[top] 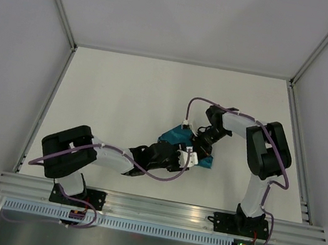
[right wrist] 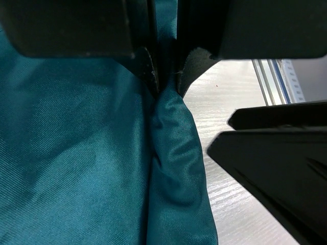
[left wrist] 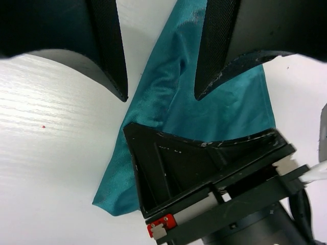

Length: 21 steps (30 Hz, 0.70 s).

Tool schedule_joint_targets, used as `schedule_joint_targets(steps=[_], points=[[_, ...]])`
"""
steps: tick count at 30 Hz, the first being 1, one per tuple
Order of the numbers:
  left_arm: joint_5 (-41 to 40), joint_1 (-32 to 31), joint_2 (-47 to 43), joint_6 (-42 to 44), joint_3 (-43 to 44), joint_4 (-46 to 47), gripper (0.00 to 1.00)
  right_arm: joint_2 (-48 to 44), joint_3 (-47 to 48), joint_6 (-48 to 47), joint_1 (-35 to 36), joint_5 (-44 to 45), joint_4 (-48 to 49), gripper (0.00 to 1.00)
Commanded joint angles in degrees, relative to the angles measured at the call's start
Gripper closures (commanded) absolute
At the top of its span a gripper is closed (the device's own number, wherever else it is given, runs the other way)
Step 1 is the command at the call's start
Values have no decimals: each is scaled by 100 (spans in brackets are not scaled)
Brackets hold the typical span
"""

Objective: Fold the napkin, place the utensils inside, and roll it up
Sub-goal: Roll the napkin with the utensil

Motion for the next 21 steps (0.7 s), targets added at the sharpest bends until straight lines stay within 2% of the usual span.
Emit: schedule_joint_targets(steps=[1, 13, 16, 21], points=[[87, -39, 350, 680, 345, -174, 40, 535, -176, -279, 22, 1009, 538, 95], [149, -30, 1054, 971, 653, -490, 39, 755, -62, -340, -75, 974, 415, 95], [263, -22, 1177, 857, 732, -718, 44, 764, -27, -367, -93, 904, 336, 95], [553, 49, 1300, 585, 802, -1027, 62, 772, -18, -375, -119, 877, 319, 94]])
